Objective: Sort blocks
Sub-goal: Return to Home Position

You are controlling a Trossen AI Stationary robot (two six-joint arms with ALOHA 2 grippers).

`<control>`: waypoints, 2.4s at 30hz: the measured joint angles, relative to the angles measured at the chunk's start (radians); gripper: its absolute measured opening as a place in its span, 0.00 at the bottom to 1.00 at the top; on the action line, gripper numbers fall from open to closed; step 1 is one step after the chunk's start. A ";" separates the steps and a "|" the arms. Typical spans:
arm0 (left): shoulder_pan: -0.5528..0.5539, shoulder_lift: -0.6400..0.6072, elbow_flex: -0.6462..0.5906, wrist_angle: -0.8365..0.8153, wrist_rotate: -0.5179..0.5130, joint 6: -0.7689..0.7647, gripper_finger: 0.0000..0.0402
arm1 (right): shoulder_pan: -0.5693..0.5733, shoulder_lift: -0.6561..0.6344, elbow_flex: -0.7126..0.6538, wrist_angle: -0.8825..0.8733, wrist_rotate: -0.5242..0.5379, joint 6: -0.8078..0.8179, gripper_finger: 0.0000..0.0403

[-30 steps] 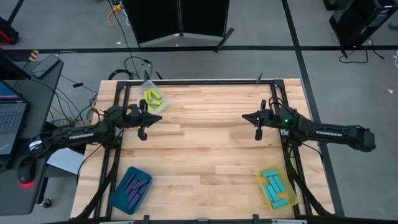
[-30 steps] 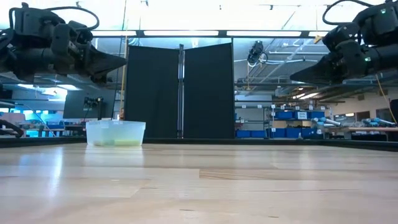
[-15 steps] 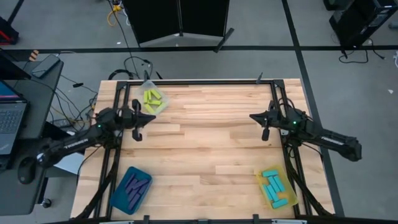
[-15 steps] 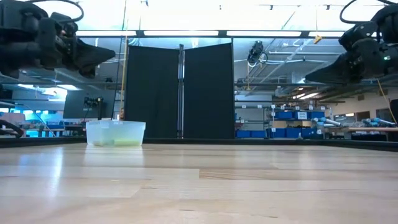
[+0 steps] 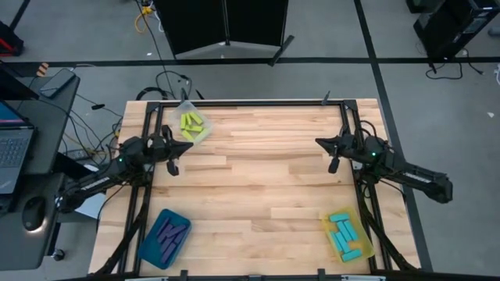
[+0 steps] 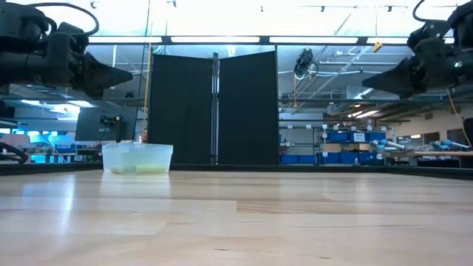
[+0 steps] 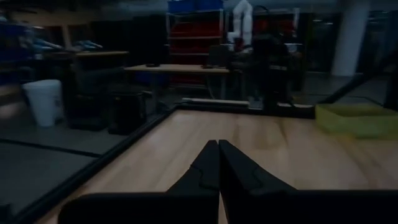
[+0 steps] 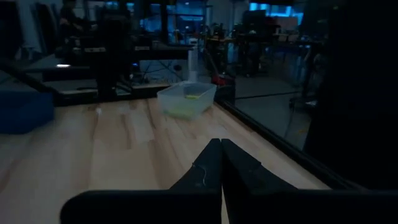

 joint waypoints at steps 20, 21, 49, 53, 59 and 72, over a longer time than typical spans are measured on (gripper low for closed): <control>0.000 0.000 -0.001 0.028 -0.050 -0.031 0.02 | -0.073 0.104 -0.028 0.070 0.068 0.117 0.04; 0.000 0.000 -0.001 0.032 -0.050 -0.031 0.02 | -0.073 0.100 -0.028 0.078 0.035 0.104 0.04; 0.002 0.014 -0.001 -0.047 -0.208 -0.021 0.03 | -0.090 0.063 -0.061 0.153 0.162 -0.033 0.09; 0.002 0.014 -0.001 -0.047 -0.208 -0.020 0.04 | -0.090 0.063 -0.061 0.153 0.162 -0.033 0.08; 0.002 0.014 -0.001 -0.047 -0.208 -0.020 0.04 | -0.090 0.063 -0.061 0.154 0.162 -0.033 0.08; 0.002 0.014 -0.001 -0.047 -0.209 -0.019 0.04 | -0.090 0.063 -0.061 0.154 0.161 -0.033 0.08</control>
